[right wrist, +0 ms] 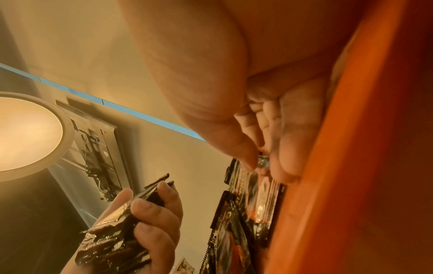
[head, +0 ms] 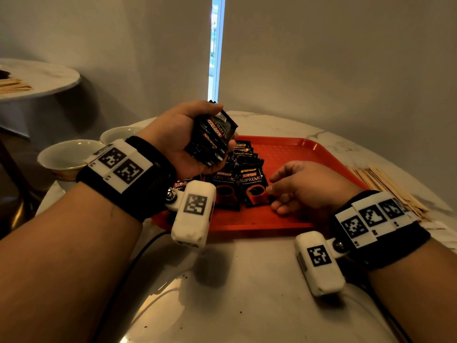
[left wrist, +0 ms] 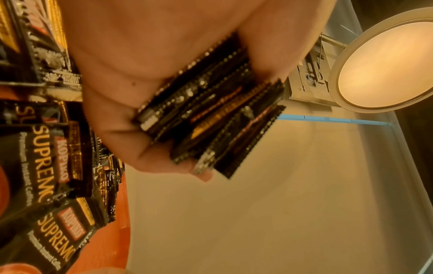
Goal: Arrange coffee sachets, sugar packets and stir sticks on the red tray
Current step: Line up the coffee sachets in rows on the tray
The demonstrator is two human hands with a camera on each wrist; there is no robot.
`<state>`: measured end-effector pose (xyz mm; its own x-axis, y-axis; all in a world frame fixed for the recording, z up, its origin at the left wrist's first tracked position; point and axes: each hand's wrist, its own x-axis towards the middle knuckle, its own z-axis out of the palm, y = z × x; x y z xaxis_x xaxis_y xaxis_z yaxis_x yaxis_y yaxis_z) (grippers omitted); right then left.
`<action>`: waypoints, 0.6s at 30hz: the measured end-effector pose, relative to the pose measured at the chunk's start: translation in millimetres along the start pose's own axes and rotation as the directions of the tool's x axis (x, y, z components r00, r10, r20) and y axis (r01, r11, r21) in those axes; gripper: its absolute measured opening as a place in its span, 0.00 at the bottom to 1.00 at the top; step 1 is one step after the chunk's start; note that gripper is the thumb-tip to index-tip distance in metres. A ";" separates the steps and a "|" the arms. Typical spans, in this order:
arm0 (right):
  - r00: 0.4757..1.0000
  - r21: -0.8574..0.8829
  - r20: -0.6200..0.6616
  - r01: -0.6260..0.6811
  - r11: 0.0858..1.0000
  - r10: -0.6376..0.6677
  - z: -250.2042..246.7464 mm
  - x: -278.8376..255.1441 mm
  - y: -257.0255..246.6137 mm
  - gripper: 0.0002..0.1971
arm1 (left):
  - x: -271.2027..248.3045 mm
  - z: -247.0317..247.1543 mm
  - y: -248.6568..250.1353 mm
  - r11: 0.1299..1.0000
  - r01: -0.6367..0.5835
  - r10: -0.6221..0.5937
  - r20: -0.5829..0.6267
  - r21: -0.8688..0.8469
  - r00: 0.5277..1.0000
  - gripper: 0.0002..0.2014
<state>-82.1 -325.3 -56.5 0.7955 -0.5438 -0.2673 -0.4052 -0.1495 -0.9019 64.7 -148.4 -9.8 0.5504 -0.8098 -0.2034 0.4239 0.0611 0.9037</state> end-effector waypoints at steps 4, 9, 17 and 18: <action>0.997 -0.119 -0.032 0.071 0.990 -0.075 -1.0 -2.1 -1.7 0.06 | -0.1 0.1 0.5 1.000 0.011 -0.010 0.010 -0.009 1.000 0.17; 0.995 0.030 0.086 0.039 0.999 -0.041 4.0 -0.7 -1.1 0.04 | -0.5 0.1 0.2 1.000 0.005 -0.005 0.006 -0.006 1.000 0.16; 0.992 0.140 0.122 0.001 0.990 -0.019 4.7 2.3 0.4 0.04 | -0.4 0.6 0.1 1.000 -0.002 0.002 -0.001 -0.007 1.000 0.15; 0.993 0.129 0.118 0.012 0.992 -0.027 4.2 2.0 0.6 0.03 | -0.1 0.8 -0.4 1.000 -0.002 0.002 -0.004 -0.013 1.000 0.15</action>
<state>-78.9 -323.0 -59.1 0.8538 -0.4385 -0.2806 -0.3342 -0.0484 -0.9413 63.9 -148.7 -9.9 0.5543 -0.8072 -0.2029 0.4321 0.0707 0.8991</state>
